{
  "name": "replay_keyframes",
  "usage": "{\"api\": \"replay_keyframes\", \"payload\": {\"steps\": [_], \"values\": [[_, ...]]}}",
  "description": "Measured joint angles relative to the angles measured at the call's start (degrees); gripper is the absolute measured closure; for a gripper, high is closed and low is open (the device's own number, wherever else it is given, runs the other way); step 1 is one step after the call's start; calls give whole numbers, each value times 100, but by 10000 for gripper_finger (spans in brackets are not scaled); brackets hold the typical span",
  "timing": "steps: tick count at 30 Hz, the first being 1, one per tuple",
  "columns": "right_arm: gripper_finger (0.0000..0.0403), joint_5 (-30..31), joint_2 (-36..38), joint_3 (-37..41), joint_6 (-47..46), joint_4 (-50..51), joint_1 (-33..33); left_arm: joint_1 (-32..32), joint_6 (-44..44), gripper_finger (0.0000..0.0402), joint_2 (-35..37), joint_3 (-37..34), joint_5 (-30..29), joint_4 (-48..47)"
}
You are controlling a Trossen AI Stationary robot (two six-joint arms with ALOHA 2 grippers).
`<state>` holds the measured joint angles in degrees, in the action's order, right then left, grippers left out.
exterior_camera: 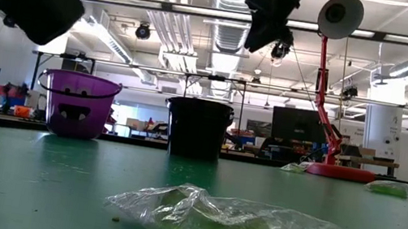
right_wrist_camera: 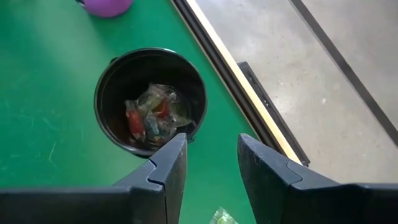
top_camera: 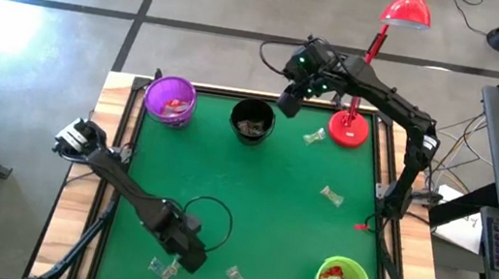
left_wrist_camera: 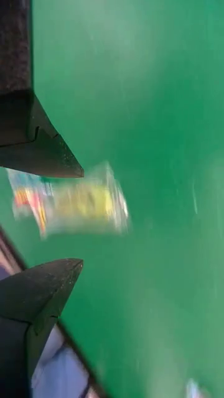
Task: Sort candy
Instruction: Put the green gummy into the black bucket
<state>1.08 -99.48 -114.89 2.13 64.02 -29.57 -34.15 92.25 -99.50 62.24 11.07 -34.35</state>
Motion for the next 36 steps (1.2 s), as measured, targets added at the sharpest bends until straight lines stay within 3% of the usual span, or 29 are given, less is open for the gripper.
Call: {"api": "replay_keyframes", "payload": {"steps": [3, 20, 36], "values": [[271, 1, 0, 0, 2, 3, 57, -25, -4, 196, -157, 82, 0, 383], [276, 0, 0, 0, 0, 78, 142, -155, -266, 204, -715, 197, 234, 145], [279, 0, 0, 4, 153, 386, 147, -153, -1403, 371, -713, 394, -2, -461]]}}
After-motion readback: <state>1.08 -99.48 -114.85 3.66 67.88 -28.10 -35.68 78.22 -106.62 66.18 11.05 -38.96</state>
